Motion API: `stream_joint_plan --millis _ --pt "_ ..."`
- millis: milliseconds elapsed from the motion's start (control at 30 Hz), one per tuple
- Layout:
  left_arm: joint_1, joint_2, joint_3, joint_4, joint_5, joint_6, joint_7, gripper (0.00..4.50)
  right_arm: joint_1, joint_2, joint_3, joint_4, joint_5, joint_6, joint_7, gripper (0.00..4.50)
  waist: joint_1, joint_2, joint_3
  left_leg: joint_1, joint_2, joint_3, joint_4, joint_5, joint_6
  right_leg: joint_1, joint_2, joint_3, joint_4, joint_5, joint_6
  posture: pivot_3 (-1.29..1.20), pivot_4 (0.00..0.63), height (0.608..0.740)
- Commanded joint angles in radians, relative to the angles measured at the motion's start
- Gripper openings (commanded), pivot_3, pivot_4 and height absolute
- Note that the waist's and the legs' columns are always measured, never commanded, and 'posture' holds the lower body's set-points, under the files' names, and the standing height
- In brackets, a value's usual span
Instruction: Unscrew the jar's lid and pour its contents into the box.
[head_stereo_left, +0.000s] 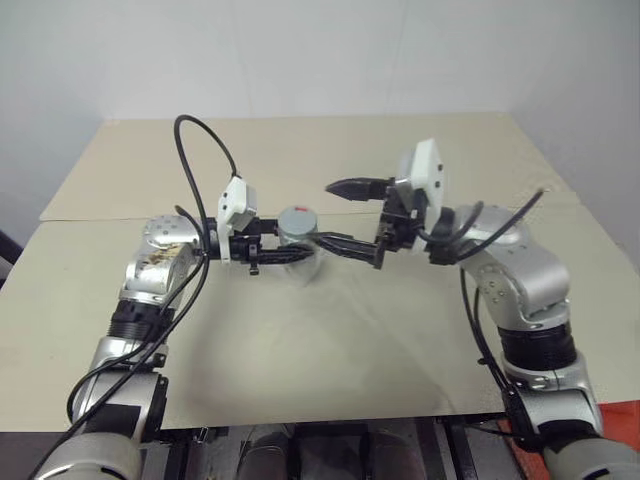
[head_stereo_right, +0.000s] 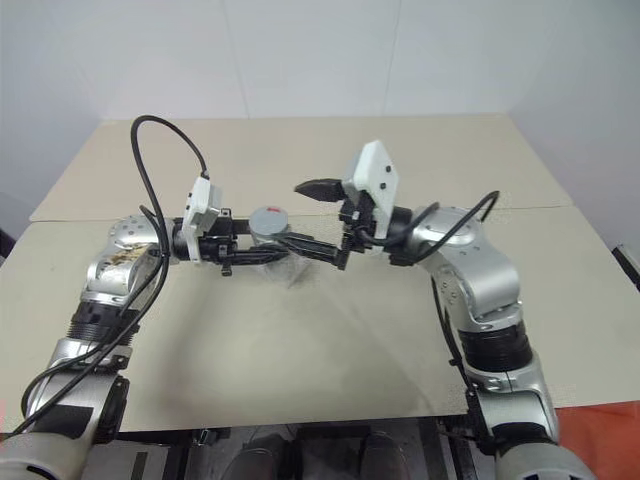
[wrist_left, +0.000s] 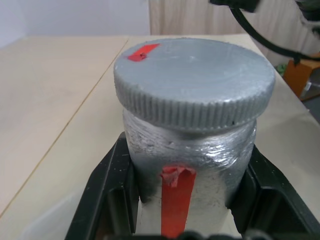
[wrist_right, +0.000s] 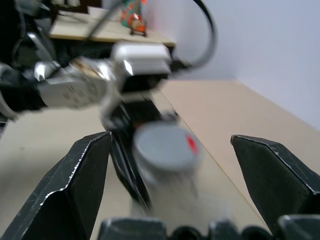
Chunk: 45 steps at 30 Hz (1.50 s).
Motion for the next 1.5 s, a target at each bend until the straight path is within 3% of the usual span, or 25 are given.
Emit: stream_joint_plan --millis 33,400,1000,1500 --pt "-0.032 -0.003 0.01 -0.006 0.0 -0.021 0.003 1.98 -0.042 0.034 0.059 0.012 -0.063 -0.018 -0.046 4.45 -0.001 0.0 0.0 0.0 0.0 0.0 0.0 0.0 0.0 0.0 0.0 0.0 0.0 0.0 0.0 0.0 0.15 0.74" --pt "-0.006 0.006 0.024 -0.035 -0.007 -0.011 -0.001 1.98 -0.106 0.103 0.077 0.139 -0.15 -0.037 -0.112 4.45 0.0 0.0 0.0 0.0 0.0 0.0 0.0 0.0 0.0 0.0 0.0 0.0 0.0 0.0 0.0 0.0 0.15 0.74" --pt "0.002 0.033 0.028 -0.037 -0.012 -0.008 -0.015 1.98 -0.04 -0.007 -0.004 0.099 -0.087 -0.031 -0.051 4.45 -0.001 0.0 0.0 0.0 0.0 0.0 0.0 0.0 0.0 0.0 0.0 0.0 0.0 0.0 0.0 0.0 0.15 0.74" --pt "-0.001 0.028 0.019 -0.031 -0.008 -0.013 -0.005 1.98 0.013 -0.035 -0.006 -0.019 -0.013 -0.005 0.005 4.45 0.0 0.0 0.0 0.0 0.0 0.0 0.0 0.0 0.0 0.0 0.0 0.0 0.0 0.0 0.0 0.0 0.15 0.74"
